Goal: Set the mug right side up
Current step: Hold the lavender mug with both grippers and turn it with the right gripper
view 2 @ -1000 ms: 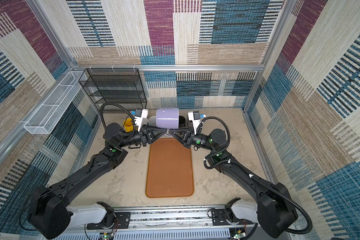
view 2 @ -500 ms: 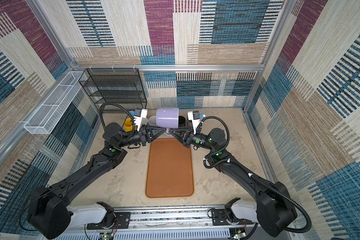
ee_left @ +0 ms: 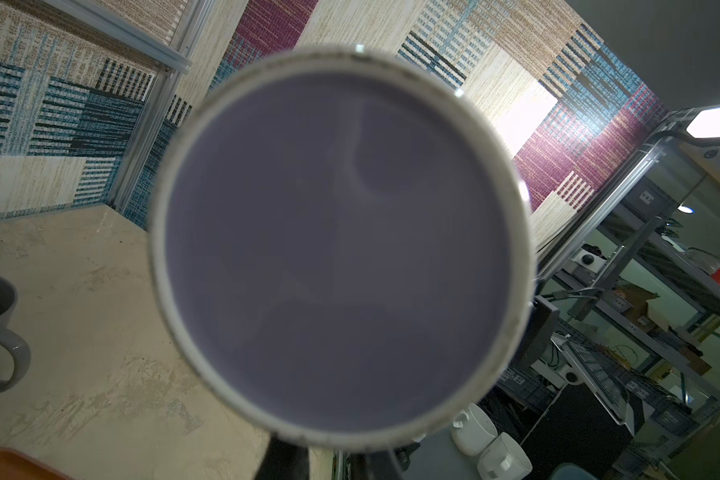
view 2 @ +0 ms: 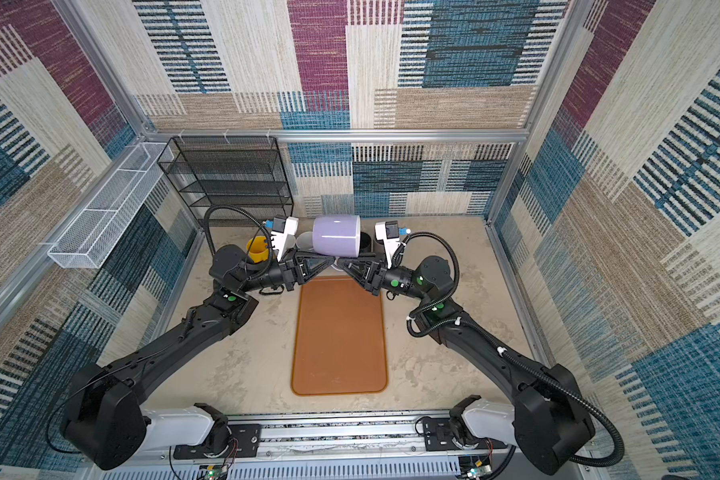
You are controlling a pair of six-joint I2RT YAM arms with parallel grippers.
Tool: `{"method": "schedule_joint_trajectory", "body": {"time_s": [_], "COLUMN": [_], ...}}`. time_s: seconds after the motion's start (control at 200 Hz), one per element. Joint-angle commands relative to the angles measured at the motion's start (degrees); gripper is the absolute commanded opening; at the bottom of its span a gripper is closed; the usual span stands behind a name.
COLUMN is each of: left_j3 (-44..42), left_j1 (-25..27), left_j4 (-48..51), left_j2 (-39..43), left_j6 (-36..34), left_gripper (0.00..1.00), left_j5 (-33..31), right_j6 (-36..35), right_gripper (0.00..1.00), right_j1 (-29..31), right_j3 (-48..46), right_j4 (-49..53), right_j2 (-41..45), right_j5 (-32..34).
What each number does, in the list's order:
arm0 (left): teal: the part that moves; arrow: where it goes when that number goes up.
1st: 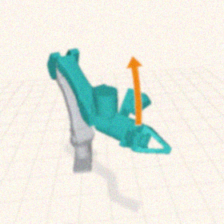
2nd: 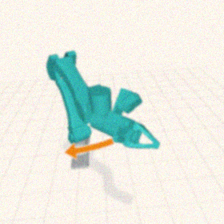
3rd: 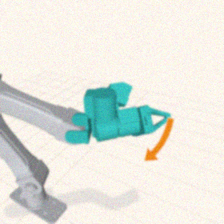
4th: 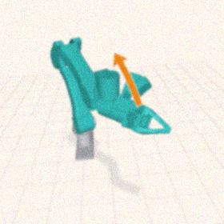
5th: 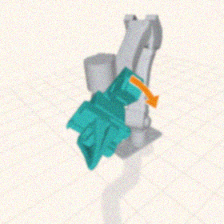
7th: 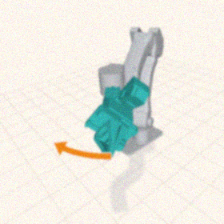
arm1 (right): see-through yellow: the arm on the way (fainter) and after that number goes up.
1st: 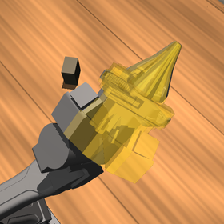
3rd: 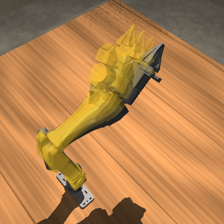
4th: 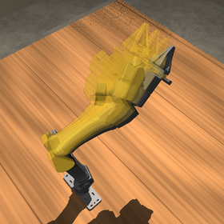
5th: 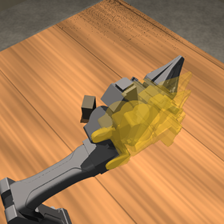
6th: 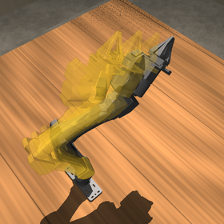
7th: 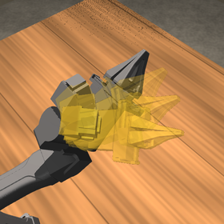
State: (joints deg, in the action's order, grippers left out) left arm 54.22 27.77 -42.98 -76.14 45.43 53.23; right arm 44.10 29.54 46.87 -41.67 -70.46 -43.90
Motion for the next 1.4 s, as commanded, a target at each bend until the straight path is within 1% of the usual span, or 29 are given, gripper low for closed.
{"method": "schedule_joint_trajectory", "body": {"time_s": [0.0, 0.436, 0.571, 0.821, 0.942, 1.032, 1.107, 1.177, 1.297, 1.392], "left_j3": [0.5, 1.1, 1.4, 1.4, 1.6, 1.6, 1.8, 1.8, 1.8, 1.7], "left_j1": [0.0, 0.2, 0.2, 0.2, 0.2, 0.1, 0.2, 0.1, 0.1, 0.1], "left_j4": [-1.8, -2.9, -3.6, -3.5, -2.8, -2.3, -1.4, -0.3, 0.5, 1.7], "left_j2": [-0.2, -1.7, -2.2, -2.3, -2.3, -2.3, -2.3, -2.2, -1.8, -1.1], "left_j6": [0.3, 1.4, 1.9, 1.7, 1.4, 1.3, 0.8, 0.2, -0.5, -1.2], "left_gripper": [0.00, 0.00, 0.00, 0.00, 0.00, 0.00, 0.03, 0.11, 0.19, 0.23], "left_j5": [1.3, 2.3, 2.7, 3.2, 3.2, 3.0, 2.4, 1.9, 1.5, 0.9], "right_j6": [1.0, 1.0, 0.8, 0.5, 0.2, 0.1, 0.0, -0.1, -0.6, -1.1], "right_gripper": [0.24, 0.23, 0.22, 0.14, 0.08, 0.05, 0.02, 0.00, 0.00, 0.00], "right_j1": [0.2, 0.3, 0.3, 0.3, 0.3, 0.3, 0.3, 0.3, 0.3, 0.3], "right_j3": [0.9, 1.9, 2.3, 2.5, 2.6, 2.7, 2.7, 2.8, 3.0, 3.2], "right_j4": [-4.0, -3.9, -3.8, -3.4, -2.7, -2.4, -2.2, -1.9, -0.6, 1.3], "right_j2": [0.8, -0.2, -0.5, -0.5, -0.3, -0.3, -0.2, -0.1, 0.0, 0.2], "right_j5": [-1.2, -0.5, -0.3, 0.3, 0.7, 0.7, 1.0, 1.2, 1.6, 2.7]}}
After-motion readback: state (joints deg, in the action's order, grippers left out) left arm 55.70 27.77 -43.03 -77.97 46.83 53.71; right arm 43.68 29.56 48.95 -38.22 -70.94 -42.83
